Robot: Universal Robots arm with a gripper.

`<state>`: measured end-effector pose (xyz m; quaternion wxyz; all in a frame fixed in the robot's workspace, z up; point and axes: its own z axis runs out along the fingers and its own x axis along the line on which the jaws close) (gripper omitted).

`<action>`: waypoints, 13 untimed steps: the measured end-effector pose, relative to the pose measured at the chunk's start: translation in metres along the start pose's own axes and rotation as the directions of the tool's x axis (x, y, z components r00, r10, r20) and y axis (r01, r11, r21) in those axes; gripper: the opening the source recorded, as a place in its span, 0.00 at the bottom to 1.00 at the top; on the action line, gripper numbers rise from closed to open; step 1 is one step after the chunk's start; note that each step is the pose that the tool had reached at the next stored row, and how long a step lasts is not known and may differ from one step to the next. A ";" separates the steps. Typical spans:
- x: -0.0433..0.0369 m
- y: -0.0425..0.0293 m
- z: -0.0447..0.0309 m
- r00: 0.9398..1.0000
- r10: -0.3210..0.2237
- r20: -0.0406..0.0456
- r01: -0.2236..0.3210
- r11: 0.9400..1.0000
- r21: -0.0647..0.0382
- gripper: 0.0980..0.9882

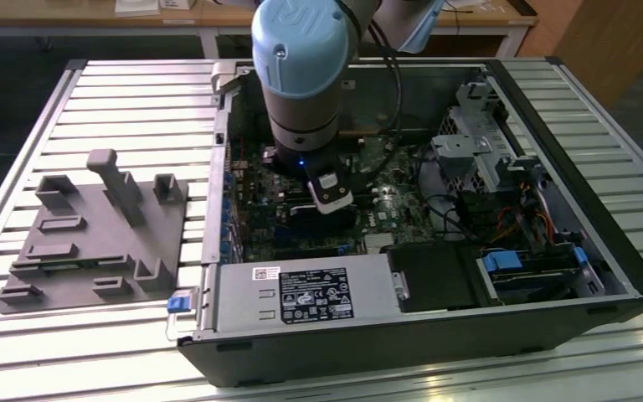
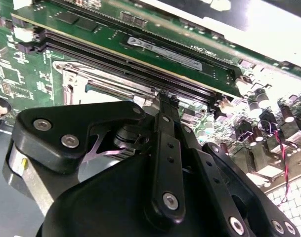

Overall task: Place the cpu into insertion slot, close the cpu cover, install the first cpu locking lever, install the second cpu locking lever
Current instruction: 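Install the second cpu locking lever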

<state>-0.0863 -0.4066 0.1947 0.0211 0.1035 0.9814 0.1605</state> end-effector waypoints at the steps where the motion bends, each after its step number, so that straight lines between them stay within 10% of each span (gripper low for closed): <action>1: 0.0006 -0.0002 0.0002 1.000 0.000 0.000 0.000 1.000 0.000 0.01; 13: 0.0030 0.0006 0.0024 1.000 0.000 -0.001 0.000 1.000 -0.004 0.01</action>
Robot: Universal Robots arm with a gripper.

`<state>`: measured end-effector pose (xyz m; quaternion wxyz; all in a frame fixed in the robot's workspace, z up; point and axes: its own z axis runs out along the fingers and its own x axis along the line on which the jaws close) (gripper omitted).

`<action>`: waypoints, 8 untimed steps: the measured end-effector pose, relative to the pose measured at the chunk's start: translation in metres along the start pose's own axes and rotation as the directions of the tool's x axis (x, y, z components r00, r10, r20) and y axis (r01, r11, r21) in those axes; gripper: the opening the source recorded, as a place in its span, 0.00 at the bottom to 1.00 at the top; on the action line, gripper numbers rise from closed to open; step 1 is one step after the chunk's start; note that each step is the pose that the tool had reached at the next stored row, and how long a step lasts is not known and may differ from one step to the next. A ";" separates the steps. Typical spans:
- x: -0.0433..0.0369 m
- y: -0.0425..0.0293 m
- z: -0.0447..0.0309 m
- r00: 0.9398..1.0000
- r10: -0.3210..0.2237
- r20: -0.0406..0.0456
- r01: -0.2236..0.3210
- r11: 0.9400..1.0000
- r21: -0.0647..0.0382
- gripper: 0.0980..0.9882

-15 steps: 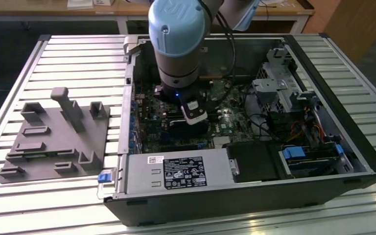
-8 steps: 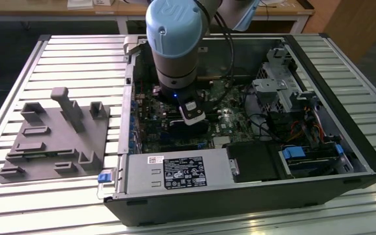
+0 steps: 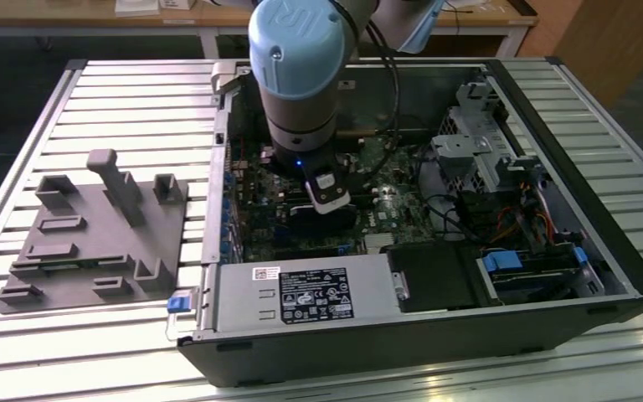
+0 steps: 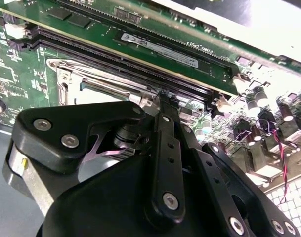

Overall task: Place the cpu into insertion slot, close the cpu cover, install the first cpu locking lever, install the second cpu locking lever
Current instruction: 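Install the second cpu locking lever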

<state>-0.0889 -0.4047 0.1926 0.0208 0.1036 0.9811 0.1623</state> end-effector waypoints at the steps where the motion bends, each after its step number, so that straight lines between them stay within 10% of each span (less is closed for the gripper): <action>1: 0.0001 0.0003 0.0002 1.000 0.000 0.000 0.000 1.000 0.000 0.01; 8: 0.0006 0.0021 0.0024 1.000 0.000 0.000 0.000 1.000 -0.002 0.01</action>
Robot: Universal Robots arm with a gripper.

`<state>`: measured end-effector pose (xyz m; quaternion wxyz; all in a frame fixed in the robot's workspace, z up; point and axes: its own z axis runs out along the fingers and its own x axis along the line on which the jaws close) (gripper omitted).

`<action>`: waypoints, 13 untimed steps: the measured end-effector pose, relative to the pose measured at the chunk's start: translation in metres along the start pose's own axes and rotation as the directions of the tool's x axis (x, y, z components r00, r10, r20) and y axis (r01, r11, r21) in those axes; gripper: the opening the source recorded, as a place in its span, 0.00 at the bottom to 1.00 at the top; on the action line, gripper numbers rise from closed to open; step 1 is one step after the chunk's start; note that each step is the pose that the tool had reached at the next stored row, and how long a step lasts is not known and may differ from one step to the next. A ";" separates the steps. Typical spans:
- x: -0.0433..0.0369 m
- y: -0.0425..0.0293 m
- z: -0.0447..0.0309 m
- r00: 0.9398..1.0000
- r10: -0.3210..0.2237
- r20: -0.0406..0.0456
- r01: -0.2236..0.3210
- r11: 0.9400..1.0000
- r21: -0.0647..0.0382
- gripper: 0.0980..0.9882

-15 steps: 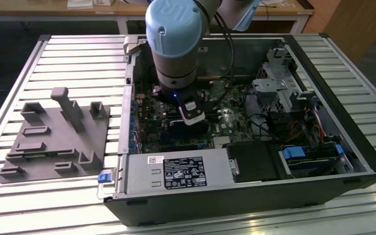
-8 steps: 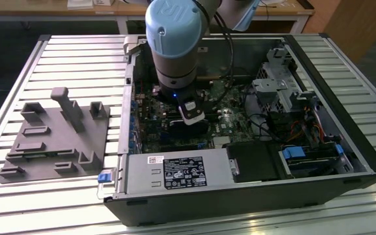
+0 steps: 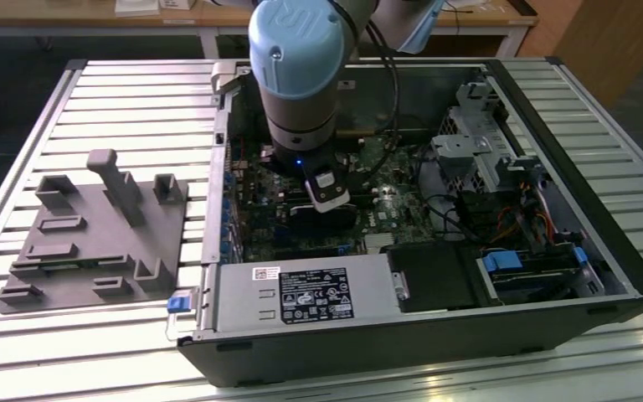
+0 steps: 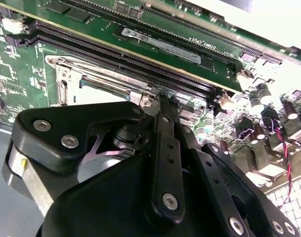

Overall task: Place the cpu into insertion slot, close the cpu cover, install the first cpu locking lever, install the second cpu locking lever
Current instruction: 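Install the second cpu locking lever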

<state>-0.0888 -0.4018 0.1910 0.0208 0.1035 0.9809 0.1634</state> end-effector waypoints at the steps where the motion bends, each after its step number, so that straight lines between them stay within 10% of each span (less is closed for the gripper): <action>1: 0.0000 0.0001 0.0003 1.000 0.000 0.000 0.000 1.000 0.000 0.01; 13: 0.0003 0.0002 0.0028 1.000 0.000 -0.001 0.000 1.000 -0.003 0.01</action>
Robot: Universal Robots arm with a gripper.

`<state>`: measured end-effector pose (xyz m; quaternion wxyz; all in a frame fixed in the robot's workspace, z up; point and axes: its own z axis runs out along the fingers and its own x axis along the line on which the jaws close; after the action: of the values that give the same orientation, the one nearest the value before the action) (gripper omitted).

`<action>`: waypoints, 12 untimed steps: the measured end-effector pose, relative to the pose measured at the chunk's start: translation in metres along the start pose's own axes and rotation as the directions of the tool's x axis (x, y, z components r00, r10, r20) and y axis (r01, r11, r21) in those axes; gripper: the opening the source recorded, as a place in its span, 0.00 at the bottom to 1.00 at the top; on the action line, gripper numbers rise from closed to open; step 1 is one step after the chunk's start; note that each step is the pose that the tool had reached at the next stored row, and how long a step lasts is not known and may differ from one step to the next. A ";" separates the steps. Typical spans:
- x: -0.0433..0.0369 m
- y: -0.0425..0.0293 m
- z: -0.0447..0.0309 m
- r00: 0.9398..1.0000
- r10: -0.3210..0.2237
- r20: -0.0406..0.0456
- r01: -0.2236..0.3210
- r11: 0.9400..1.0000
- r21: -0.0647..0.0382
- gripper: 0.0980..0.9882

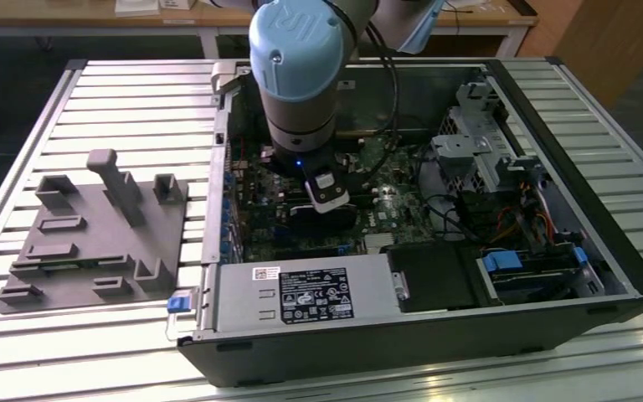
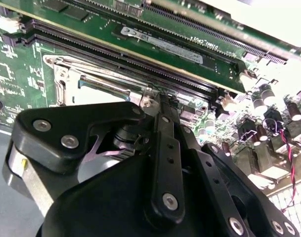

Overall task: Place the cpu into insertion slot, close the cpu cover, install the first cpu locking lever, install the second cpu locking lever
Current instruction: 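Install the second cpu locking lever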

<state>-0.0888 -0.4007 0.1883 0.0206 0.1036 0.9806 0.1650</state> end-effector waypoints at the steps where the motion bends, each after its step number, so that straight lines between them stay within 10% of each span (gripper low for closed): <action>1: 0.0000 0.0000 0.0000 1.000 0.000 0.000 0.000 1.000 0.000 0.01; 12: -0.0002 0.0044 -0.0125 1.000 0.000 0.004 0.000 1.000 0.014 0.01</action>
<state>-0.0887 -0.4007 0.2016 0.0215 0.1043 0.9817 0.1578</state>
